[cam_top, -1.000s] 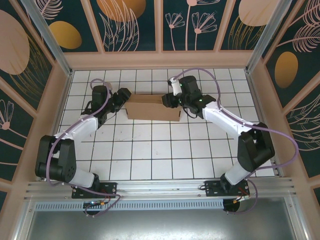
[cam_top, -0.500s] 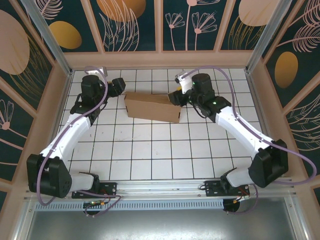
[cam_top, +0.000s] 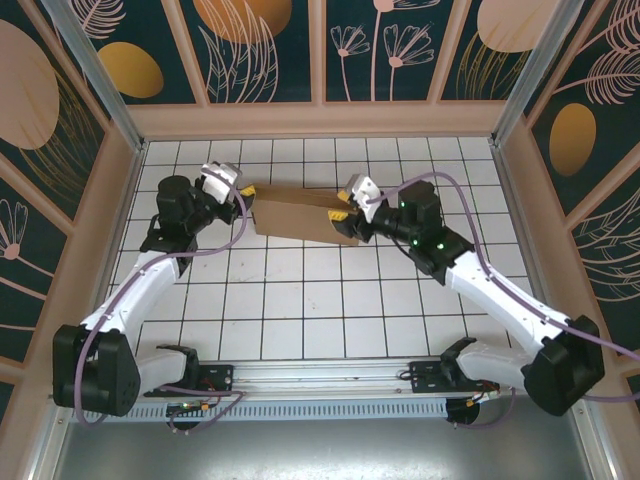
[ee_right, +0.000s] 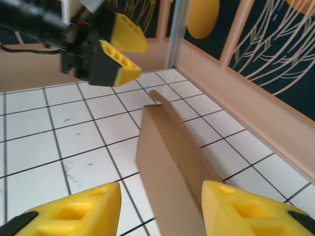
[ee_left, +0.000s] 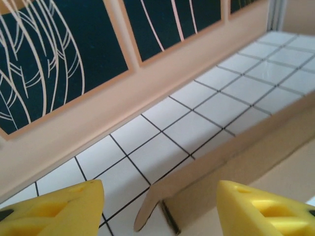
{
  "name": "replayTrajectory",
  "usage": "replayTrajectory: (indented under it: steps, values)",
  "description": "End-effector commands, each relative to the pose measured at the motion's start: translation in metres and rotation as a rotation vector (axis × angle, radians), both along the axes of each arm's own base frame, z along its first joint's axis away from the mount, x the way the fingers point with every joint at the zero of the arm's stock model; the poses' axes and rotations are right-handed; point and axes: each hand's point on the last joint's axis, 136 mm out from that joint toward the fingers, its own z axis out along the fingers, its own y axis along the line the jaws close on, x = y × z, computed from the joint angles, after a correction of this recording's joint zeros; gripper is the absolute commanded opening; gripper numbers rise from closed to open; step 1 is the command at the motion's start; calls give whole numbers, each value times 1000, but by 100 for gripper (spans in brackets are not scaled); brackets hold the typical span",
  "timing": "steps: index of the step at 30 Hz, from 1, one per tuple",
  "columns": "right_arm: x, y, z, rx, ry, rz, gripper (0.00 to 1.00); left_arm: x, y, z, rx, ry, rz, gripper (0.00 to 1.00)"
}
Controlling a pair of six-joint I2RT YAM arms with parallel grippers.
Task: Fold the paper box
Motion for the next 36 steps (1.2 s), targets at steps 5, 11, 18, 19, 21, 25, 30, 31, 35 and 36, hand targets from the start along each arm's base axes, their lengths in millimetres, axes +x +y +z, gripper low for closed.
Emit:
replayTrajectory:
  steps: [5,11,18,19,21,25,30,31,35,36]
  values:
    - [-30,-10,29,97,-86,28,47,3,5,-16,129,-98,-183,59]
    - [-45,-16,42,126,-116,26,47,15,9,-29,177,-57,-205,57]
    - [-48,-17,40,128,-130,25,48,34,10,-30,169,-48,-186,54]
    - [-48,-17,40,126,-129,24,48,37,11,-31,171,-43,-187,53]
    - [-46,-17,39,121,-132,16,48,39,9,-34,175,-31,-197,51]
    - [-42,-18,38,106,-132,0,48,41,8,-41,185,-11,-216,48]
    - [-36,-16,37,83,-123,-15,47,40,8,-49,189,17,-222,38]
    - [-34,-17,36,77,-123,-21,47,41,8,-51,188,22,-223,37]
    - [-30,-17,39,52,-114,-26,46,44,7,-55,174,35,-221,35]
    - [-29,-18,40,47,-114,-30,46,45,7,-58,168,46,-222,33]
